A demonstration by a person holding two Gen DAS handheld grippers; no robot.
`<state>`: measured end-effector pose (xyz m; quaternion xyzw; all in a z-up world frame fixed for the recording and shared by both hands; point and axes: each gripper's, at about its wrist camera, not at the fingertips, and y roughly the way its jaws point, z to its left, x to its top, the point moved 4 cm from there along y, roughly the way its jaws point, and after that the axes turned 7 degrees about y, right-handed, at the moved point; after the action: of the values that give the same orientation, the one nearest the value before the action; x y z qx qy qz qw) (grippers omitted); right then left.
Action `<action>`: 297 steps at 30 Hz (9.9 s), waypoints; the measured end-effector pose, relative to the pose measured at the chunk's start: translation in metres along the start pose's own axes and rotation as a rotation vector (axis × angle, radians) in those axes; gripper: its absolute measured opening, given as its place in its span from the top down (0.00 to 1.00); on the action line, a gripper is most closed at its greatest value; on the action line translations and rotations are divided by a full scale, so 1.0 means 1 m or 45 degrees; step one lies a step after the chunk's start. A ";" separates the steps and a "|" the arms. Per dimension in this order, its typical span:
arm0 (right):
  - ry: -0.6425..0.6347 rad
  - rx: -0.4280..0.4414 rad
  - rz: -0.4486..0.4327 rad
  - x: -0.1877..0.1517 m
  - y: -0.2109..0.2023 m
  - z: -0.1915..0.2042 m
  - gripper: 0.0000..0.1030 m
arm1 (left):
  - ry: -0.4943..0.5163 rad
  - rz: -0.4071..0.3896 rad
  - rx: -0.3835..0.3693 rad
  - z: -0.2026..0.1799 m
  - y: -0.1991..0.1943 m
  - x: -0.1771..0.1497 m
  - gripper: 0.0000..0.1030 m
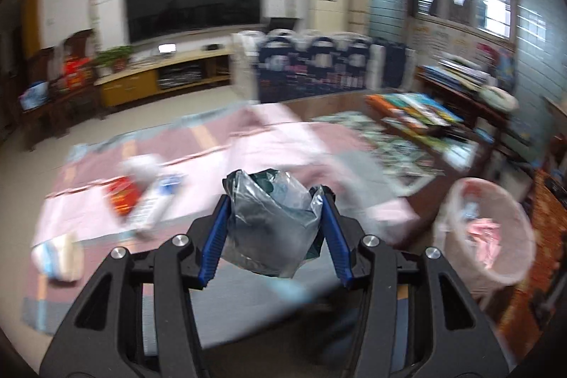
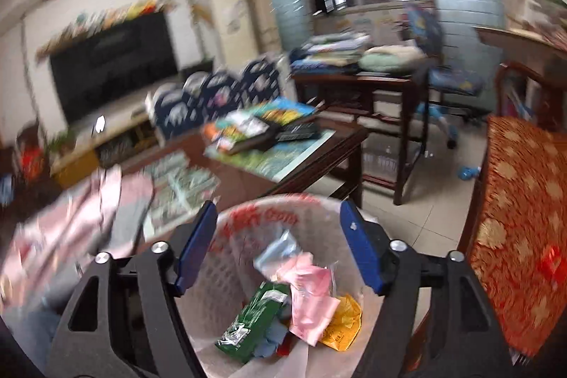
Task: Collect trash
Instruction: 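Move the right tool over the wastebasket and release the pink wrapper, then move the left tool over the wastebasket and release the grey plastic bag, then bring both tools back above the table, then grasp the white ointment box with the right tool while the left tool grasps the white plastic bag, then lift the white ointment box and white plastic bag off the table with both tools, then move both tools over the wastebasket and release the ointment box and white bag, then bring both tools back above the table, then grasp the white paper cup with the left tool while the right tool grasps the red cigarette pack, then lift the white paper cup and red cigarette pack above the table with both tools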
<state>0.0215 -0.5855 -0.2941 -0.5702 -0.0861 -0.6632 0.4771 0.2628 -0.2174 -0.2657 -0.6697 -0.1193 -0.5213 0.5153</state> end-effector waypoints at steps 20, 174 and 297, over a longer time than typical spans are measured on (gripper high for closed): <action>0.064 0.256 -0.115 0.011 -0.068 0.062 0.21 | 0.134 0.112 -0.224 -0.075 0.025 0.034 0.05; -0.618 0.790 0.435 -0.128 0.007 0.434 0.62 | -0.340 -0.030 0.361 0.217 -0.047 -0.054 0.77; -0.540 0.824 0.463 -0.127 -0.016 0.391 0.47 | -0.351 0.016 0.369 0.177 -0.035 -0.068 0.17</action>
<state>0.2599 -0.2519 -0.2630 -0.5208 -0.2840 -0.3753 0.7123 0.3111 -0.0324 -0.2886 -0.6544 -0.2582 -0.3987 0.5883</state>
